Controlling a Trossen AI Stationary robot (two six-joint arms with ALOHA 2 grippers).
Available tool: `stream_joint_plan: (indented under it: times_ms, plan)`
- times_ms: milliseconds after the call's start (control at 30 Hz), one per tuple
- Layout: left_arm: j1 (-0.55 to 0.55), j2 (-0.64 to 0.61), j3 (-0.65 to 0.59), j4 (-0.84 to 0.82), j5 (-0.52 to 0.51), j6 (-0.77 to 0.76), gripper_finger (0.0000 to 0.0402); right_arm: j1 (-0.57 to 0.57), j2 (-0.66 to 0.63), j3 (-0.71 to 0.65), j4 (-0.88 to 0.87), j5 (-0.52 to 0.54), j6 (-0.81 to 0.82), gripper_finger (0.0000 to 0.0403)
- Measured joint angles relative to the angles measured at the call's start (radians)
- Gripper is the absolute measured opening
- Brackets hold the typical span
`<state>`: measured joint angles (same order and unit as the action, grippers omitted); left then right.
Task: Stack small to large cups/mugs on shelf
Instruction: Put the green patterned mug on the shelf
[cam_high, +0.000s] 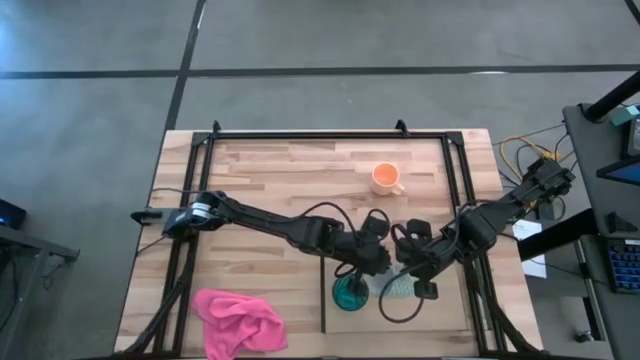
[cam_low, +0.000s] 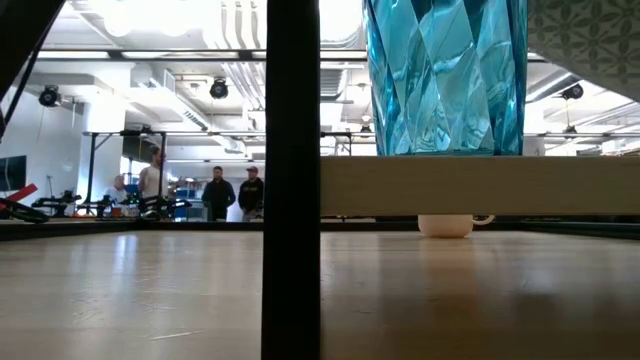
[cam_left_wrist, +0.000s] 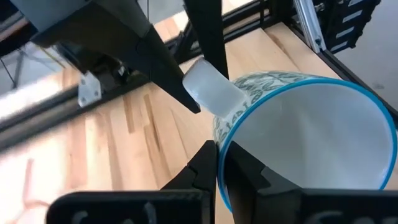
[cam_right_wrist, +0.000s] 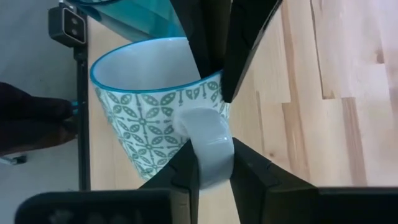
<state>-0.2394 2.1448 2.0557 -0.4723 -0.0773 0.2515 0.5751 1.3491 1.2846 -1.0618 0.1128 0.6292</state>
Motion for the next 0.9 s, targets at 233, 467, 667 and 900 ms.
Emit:
stream_joint_plan:
  times_ms: [233,467,667,900]
  plan:
    - [-0.001,0.002,-0.005,-0.01,0.004,-0.011,0.0002,0.0,0.0,-0.048,0.061,0.014,0.021,0.0063]
    - [0.0,0.002,-0.005,0.004,-0.006,-0.047,0.0027,0.0,0.001,-0.064,0.053,0.019,0.054,0.0063]
    - [-0.002,-0.003,-0.001,0.031,-0.005,-0.063,0.0044,0.0,0.005,-0.068,0.045,0.019,0.058,0.0064]
    - [0.003,-0.003,0.002,0.045,-0.014,-0.066,0.0047,0.0,0.005,-0.115,0.069,0.019,0.079,0.0059]
